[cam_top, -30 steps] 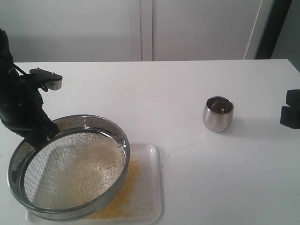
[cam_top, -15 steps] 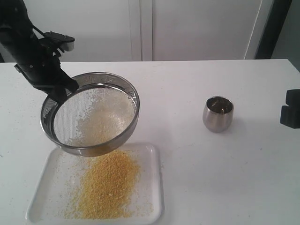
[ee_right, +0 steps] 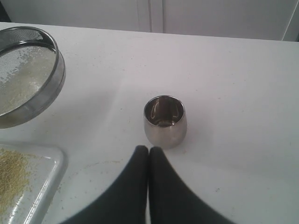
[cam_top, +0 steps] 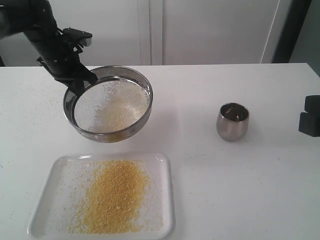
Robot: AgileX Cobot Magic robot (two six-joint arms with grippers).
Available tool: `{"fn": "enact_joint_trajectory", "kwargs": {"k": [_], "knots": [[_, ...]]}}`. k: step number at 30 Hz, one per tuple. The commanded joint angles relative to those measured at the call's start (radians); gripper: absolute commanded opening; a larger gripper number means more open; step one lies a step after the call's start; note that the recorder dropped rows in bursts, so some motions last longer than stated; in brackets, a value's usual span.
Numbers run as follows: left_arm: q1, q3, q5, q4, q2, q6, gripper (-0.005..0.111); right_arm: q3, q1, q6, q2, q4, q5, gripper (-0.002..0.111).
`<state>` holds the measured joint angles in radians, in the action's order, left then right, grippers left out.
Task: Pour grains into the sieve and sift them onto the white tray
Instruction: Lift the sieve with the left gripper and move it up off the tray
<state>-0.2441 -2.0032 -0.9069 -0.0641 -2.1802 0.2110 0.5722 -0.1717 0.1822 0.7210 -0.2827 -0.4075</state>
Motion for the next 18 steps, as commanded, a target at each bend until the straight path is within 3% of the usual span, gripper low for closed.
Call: {"fn": "enact_joint_trajectory", "kwargs": {"k": [1,13,18], "knots": [[0.002,-0.078,-0.014,-0.04,-0.027,-0.002,0.0,-0.004,0.002,-0.003,-0.004,-0.001,0.012,0.0],[0.021,-0.231,-0.058,-0.039,-0.147,0.001,0.0,-0.004,0.002,-0.003,-0.004,-0.004,0.013,0.0],[0.023,-0.232,-0.018,-0.041,-0.165,0.001,0.0,-0.004,0.002,-0.003,-0.002,-0.004,0.013,0.0]]}}
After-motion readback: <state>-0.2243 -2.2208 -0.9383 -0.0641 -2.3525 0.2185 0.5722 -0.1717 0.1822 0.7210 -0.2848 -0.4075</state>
